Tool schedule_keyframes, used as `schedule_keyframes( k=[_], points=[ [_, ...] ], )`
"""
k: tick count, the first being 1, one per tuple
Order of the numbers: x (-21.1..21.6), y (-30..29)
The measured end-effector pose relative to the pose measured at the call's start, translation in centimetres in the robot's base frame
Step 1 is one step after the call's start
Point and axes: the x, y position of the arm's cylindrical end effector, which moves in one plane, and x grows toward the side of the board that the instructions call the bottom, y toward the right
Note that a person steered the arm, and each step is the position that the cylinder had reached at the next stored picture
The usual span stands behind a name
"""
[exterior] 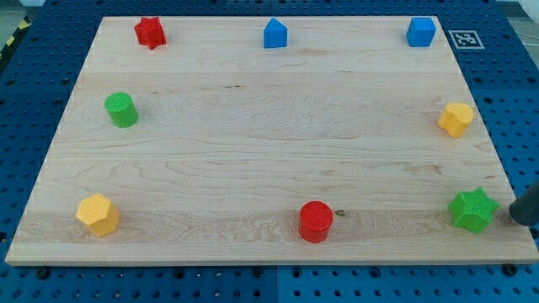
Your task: Push the green star to the left side
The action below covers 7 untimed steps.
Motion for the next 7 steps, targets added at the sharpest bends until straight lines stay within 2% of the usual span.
schedule_keyframes(
  k=[3,7],
  points=[
    [-0.3,-0.5],
    [-0.3,-7.2]
  ],
)
